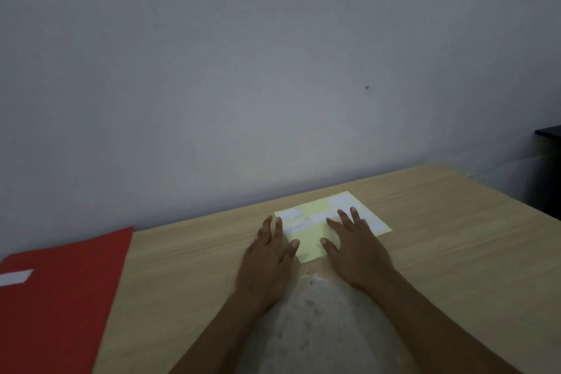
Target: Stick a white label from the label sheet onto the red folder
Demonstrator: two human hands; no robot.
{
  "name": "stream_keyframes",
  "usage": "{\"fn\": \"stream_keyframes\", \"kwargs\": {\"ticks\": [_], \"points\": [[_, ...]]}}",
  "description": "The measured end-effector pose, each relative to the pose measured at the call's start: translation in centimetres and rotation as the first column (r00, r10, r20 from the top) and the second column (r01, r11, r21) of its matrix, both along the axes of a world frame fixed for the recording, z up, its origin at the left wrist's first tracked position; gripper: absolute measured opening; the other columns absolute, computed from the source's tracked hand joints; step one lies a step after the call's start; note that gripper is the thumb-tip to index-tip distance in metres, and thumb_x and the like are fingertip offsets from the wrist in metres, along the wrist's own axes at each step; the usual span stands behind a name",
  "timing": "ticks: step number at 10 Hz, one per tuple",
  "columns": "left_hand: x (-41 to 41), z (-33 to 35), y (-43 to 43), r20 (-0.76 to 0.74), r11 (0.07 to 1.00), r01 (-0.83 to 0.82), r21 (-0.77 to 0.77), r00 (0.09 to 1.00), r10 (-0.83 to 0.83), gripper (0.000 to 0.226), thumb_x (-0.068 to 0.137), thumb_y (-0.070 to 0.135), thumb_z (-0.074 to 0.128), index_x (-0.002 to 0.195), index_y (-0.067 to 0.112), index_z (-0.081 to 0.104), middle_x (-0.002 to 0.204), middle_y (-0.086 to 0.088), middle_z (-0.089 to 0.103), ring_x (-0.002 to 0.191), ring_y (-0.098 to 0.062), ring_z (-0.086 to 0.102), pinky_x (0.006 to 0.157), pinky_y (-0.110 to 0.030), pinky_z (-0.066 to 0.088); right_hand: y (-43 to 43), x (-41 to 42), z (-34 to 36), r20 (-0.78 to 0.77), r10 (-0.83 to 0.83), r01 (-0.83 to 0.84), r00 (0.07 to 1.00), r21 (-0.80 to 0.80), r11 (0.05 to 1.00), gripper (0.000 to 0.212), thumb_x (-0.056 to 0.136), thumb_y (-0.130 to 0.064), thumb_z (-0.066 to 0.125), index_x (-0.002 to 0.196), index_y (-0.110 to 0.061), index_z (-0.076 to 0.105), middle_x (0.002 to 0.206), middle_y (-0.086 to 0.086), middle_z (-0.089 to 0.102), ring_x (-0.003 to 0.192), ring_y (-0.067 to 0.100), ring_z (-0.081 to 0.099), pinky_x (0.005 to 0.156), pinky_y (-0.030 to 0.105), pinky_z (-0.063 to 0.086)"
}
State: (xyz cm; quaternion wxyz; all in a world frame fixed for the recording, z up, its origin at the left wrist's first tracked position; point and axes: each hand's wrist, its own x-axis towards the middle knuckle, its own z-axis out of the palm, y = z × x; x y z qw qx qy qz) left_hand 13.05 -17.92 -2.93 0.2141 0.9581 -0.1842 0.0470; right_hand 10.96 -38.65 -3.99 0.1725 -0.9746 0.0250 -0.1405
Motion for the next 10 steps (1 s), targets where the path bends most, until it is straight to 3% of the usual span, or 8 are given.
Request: {"fn": "stream_keyframes", "kwargs": {"ticks": [2, 4, 5, 6, 7, 8, 9, 10], "points": [[-1.8, 0.3, 2.0, -0.015, 0.997, -0.014, 0.078, 1.0, 0.016, 0.072, 0.1, 0.056, 0.026, 0.158, 0.016, 0.012, 0.168, 0.0, 0.005, 0.154, -0.016, 0.002, 0.122, -0.033, 0.004, 1.7, -0.6, 0.1, -0.099, 0.026, -0.029, 0.995, -0.028, 0.999, 0.063, 0.098, -0.055, 0.027, 0.155, -0.03, 0.022, 0.167, 0.001, 0.008, 0.153, 0.021, -0.006, 0.123, 0.038, 0.0], [-3.7, -0.5, 4.5, 0.025, 0.988, -0.112, 0.109, 0.994, 0.11, 0.075, 0.098, 0.058, 0.023, 0.158, 0.015, 0.012, 0.168, 0.0, 0.008, 0.154, -0.016, 0.003, 0.122, -0.033, 0.005, 4.0, -2.6, 0.8, 0.038, 0.028, -0.026, 0.999, -0.041, 0.999, 0.063, 0.098, -0.056, 0.027, 0.156, -0.032, 0.017, 0.166, -0.004, 0.006, 0.153, 0.017, -0.01, 0.123, 0.034, -0.003], [-4.2, -0.7, 6.5, 0.018, 0.976, -0.179, 0.12, 0.984, 0.178, 0.075, 0.099, 0.058, 0.023, 0.158, 0.014, 0.01, 0.168, 0.0, 0.007, 0.155, -0.017, 0.0, 0.122, -0.034, 0.004, 7.8, -4.4, 1.5, -0.022, 0.119, -0.121, 0.993, -0.094, 0.988, 0.067, 0.096, -0.058, 0.031, 0.156, -0.031, 0.019, 0.166, -0.004, 0.004, 0.153, 0.019, -0.006, 0.123, 0.035, 0.001], [-4.7, -0.8, 8.2, 0.054, 0.96, -0.251, 0.124, 0.968, 0.246, 0.075, 0.098, 0.058, 0.023, 0.158, 0.015, 0.011, 0.168, 0.001, 0.006, 0.155, -0.017, -0.001, 0.122, -0.034, 0.004, 11.1, -6.1, 2.3, 0.057, 0.144, -0.132, 0.988, -0.185, 0.974, 0.069, 0.084, -0.063, 0.056, 0.144, -0.03, 0.048, 0.159, -0.001, 0.033, 0.148, 0.024, 0.029, 0.117, 0.037, 0.028], [-5.6, -1.1, 10.8, 0.112, 0.937, -0.327, 0.122, 0.943, 0.314, 0.076, 0.096, 0.06, 0.025, 0.158, 0.017, 0.011, 0.168, 0.003, 0.004, 0.155, -0.017, -0.001, 0.121, -0.036, 0.005, 15.0, -7.7, 2.7, 0.059, 0.168, -0.159, 0.984, -0.131, 0.978, 0.072, 0.066, -0.065, 0.075, 0.127, -0.029, 0.066, 0.143, 0.004, 0.055, 0.13, 0.027, 0.055, 0.102, 0.038, 0.047], [-6.3, -1.3, 12.7, 0.103, 0.921, -0.376, 0.102, 0.925, 0.366, 0.078, 0.094, 0.062, 0.025, 0.158, 0.019, 0.011, 0.168, 0.004, 0.005, 0.155, -0.016, 0.001, 0.121, -0.036, 0.006, 16.3, -7.7, 1.8, -0.053, 0.173, -0.176, 0.984, -0.062, 0.982, 0.071, 0.088, -0.065, 0.044, 0.151, -0.037, 0.029, 0.165, -0.002, 0.014, 0.153, 0.02, 0.014, 0.121, 0.034, 0.013], [-7.3, -1.9, 13.4, 0.074, 0.919, -0.382, 0.096, 0.924, 0.376, 0.08, 0.092, 0.063, 0.026, 0.158, 0.02, 0.014, 0.167, 0.003, 0.009, 0.154, -0.015, 0.003, 0.122, -0.036, 0.005, 16.7, -7.5, 0.9, -0.068, 0.135, -0.139, 0.989, -0.072, 0.988, 0.068, 0.093, -0.064, 0.031, 0.154, -0.039, 0.015, 0.166, -0.009, 0.003, 0.153, 0.015, 0.001, 0.121, 0.032, -0.001], [-7.2, -1.6, 13.5, 0.052, 0.924, -0.369, 0.102, 0.93, 0.365, 0.08, 0.093, 0.063, 0.026, 0.158, 0.018, 0.015, 0.167, 0.001, 0.009, 0.154, -0.016, 0.003, 0.122, -0.037, 0.005, 16.7, -7.9, 1.7, -0.091, 0.156, -0.162, 0.984, -0.066, 0.985, 0.066, 0.095, -0.061, 0.032, 0.154, -0.037, 0.015, 0.166, -0.007, 0.002, 0.153, 0.015, 0.001, 0.121, 0.032, 0.0]]}}
